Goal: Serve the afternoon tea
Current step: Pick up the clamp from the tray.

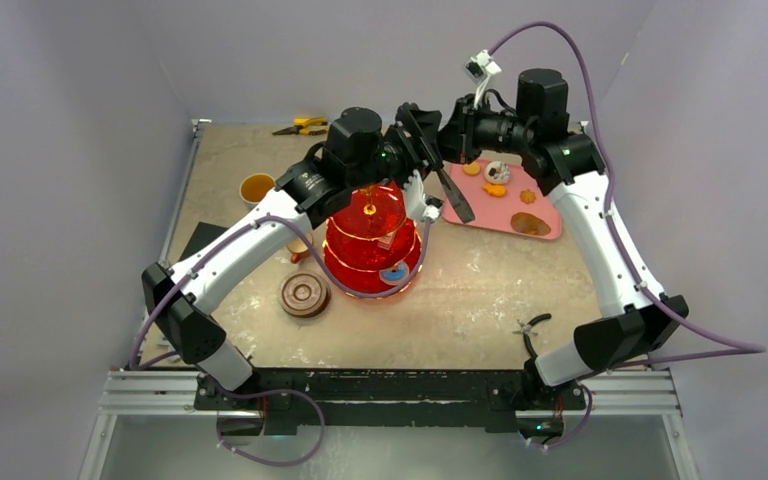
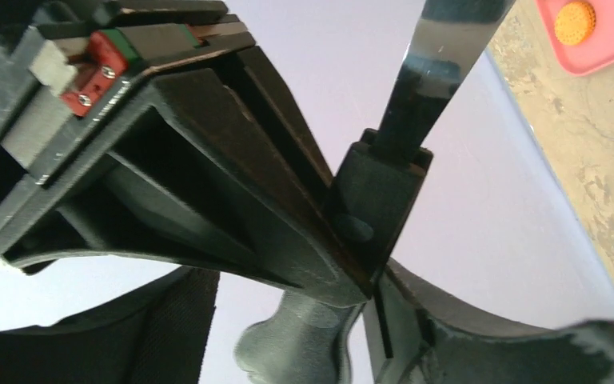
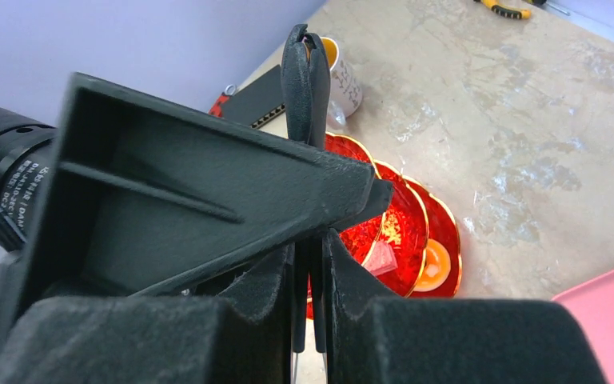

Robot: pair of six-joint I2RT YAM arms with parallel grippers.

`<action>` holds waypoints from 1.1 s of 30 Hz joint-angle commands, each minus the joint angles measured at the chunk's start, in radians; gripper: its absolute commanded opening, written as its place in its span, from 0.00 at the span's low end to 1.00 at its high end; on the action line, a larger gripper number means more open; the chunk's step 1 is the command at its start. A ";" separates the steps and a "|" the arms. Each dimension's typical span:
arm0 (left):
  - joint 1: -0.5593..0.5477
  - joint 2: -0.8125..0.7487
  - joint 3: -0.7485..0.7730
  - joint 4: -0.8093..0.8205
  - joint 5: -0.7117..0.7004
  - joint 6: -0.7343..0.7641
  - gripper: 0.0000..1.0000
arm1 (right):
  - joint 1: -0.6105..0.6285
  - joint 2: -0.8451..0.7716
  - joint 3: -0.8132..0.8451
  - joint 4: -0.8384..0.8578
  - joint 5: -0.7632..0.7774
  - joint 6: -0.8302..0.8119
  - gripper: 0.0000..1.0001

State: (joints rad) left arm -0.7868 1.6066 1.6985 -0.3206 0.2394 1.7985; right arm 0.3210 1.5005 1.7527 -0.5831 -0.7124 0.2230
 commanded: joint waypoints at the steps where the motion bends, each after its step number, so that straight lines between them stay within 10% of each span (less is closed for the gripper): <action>1: -0.003 0.010 0.071 0.024 -0.050 -0.022 0.56 | 0.006 -0.035 0.048 -0.008 -0.039 -0.026 0.15; 9: -0.004 0.005 0.091 0.062 -0.084 -0.157 0.23 | 0.006 -0.049 0.051 0.026 -0.031 0.000 0.30; 21: -0.003 -0.096 -0.063 0.411 -0.172 -0.424 0.00 | -0.003 -0.150 0.181 0.194 0.354 0.179 0.98; 33: -0.003 -0.086 -0.184 0.902 -0.294 -0.377 0.00 | -0.005 -0.320 -0.030 0.450 0.390 0.422 0.99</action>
State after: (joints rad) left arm -0.7872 1.5227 1.4925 0.3397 -0.0017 1.4227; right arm 0.3138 1.1873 1.7939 -0.2214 -0.3195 0.5545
